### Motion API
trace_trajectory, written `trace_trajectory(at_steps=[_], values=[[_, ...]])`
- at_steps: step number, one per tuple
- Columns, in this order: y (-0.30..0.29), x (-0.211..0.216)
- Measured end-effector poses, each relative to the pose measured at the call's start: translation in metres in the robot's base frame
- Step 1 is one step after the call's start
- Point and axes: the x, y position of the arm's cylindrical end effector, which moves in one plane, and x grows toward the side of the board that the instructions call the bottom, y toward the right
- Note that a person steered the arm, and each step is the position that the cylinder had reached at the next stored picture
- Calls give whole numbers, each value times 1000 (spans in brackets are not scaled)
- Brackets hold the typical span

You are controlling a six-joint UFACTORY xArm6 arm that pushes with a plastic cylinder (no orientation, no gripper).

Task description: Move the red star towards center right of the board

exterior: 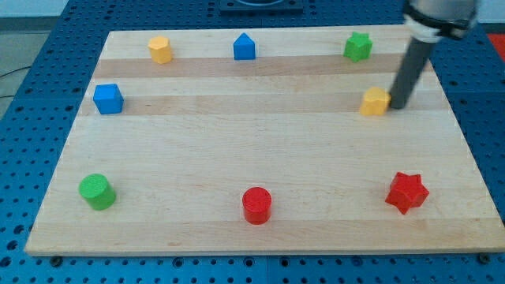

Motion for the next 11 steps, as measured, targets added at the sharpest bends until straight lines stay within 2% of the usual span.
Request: trace_trajectory(at_steps=[1, 2, 3, 4, 5, 6, 7, 8, 9, 10, 11], values=[[-116, 14], [-107, 57], [-87, 150], [-54, 190], [-18, 192], [-16, 174], [15, 174], [23, 175], [25, 154], [45, 151], [50, 163]])
